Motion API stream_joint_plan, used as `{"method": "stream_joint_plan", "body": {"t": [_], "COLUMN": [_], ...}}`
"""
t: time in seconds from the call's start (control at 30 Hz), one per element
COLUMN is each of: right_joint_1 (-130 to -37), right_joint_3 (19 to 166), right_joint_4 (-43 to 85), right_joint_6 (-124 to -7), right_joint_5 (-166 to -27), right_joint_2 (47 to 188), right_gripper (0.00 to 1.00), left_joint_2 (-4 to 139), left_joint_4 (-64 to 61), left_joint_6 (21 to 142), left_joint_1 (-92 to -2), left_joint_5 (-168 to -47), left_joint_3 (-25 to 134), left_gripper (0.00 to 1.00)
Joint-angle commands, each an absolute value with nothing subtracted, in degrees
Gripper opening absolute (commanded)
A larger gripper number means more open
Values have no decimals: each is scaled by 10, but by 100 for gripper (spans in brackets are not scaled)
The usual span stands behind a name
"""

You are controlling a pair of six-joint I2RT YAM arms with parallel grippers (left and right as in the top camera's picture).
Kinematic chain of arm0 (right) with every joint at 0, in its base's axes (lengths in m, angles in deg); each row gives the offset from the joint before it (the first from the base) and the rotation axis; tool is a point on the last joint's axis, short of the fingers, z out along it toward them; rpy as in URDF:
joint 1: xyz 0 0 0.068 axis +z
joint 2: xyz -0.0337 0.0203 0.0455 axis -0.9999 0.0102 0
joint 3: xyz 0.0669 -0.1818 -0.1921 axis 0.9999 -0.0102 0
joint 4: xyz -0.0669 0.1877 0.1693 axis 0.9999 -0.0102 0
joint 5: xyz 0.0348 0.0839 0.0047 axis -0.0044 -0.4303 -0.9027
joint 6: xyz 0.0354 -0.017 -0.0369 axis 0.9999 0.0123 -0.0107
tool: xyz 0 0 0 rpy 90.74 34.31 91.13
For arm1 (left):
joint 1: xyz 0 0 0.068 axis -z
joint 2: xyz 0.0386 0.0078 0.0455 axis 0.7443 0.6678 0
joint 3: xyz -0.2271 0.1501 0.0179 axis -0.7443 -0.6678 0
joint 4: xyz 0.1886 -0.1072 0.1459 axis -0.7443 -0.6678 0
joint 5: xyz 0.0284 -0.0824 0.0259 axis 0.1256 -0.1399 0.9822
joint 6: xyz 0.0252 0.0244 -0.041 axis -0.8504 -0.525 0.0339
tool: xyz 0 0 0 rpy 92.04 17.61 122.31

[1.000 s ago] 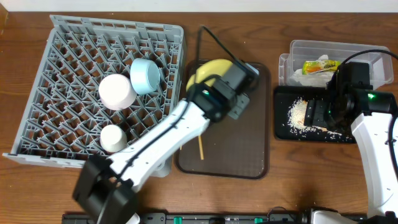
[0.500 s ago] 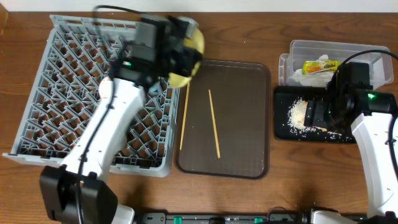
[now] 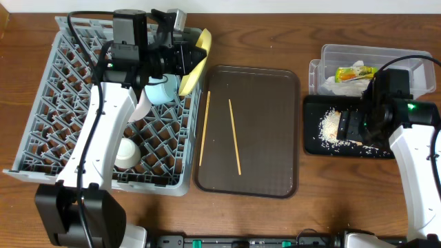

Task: Sort waste into correct bins and load items into the dishwasher
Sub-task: 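Lift the yellow plate and carry it to the back of the rack, then stand the yellow plate upright in the rack and open left gripper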

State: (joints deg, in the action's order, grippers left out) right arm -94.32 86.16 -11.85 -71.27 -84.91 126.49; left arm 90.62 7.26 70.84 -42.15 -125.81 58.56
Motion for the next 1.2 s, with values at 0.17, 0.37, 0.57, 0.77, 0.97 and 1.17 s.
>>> {"method": "stream_joint_plan", "body": {"t": [0.17, 0.37, 0.57, 0.77, 0.97, 1.17], "right_joint_1": [-950, -950, -950, -950, -950, -950], "right_joint_3": [873, 873, 873, 873, 873, 873], "right_joint_4": [-119, -119, -121, -124, -124, -123], "right_joint_6": [-707, -707, -707, -707, -707, -707], "right_joint_5": [-845, -845, -845, -845, -845, -845], "right_joint_2": [1260, 1260, 1260, 1260, 1260, 1260], "right_gripper": [85, 84, 84, 84, 84, 85], "left_joint_2": [914, 936, 979, 986, 968, 892], "left_joint_4": [95, 86, 81, 81, 89, 76], "left_joint_6": [752, 756, 755, 752, 747, 745], "left_joint_1": [-424, -424, -425, -442, -476, -479], "left_joint_5": [-1278, -1267, -1245, -1146, -1147, -1149], "left_joint_3": [592, 591, 591, 591, 591, 591], "left_gripper": [6, 6, 6, 22, 69, 86]}}
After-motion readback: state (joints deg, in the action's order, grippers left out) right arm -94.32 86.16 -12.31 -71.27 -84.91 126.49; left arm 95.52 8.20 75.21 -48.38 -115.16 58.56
